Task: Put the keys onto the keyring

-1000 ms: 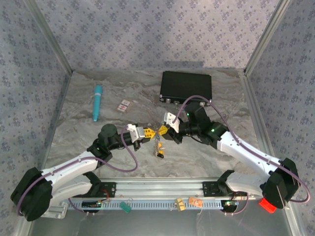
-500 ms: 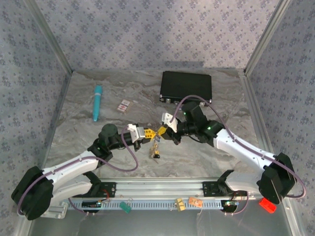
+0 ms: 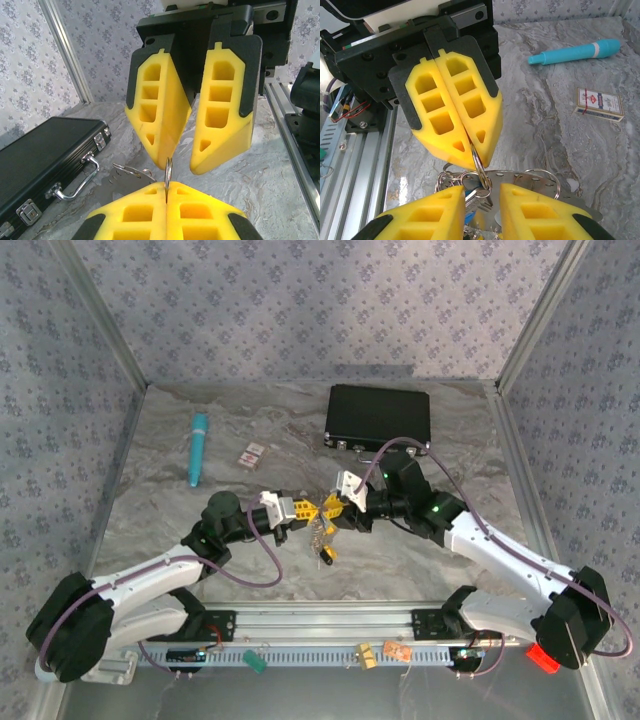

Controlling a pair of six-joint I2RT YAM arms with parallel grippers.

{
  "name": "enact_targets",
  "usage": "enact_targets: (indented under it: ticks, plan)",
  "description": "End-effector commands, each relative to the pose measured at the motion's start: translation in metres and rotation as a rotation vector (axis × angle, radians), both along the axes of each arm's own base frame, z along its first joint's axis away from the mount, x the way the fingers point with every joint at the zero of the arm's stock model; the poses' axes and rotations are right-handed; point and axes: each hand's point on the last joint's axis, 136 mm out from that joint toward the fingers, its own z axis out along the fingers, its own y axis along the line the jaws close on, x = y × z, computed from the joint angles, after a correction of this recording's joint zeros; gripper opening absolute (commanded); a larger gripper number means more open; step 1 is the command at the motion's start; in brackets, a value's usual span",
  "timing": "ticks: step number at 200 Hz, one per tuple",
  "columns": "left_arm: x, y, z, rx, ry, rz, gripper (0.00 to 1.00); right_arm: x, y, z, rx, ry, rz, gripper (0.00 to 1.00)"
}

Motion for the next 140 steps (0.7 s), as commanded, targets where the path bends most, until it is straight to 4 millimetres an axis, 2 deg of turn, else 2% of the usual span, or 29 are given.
enact_targets:
  ticks: [1,75,117,140]
  plan:
    - [-0.007,-0.002,0.020,-0.061,-0.045,-0.039,0.00,0.004,0.003,0.007,0.006,-0.042,-0.002,0.26]
    - [-0.008,-0.003,0.021,-0.062,-0.043,-0.047,0.00,0.008,0.013,0.010,0.016,-0.050,0.010,0.20]
    - [-0.008,-0.002,0.017,-0.058,-0.039,-0.043,0.00,0.011,0.008,0.010,0.007,-0.065,-0.020,0.24]
    - [-0.008,-0.003,0.017,-0.058,-0.037,-0.045,0.00,0.011,0.006,0.016,0.025,-0.075,-0.026,0.22]
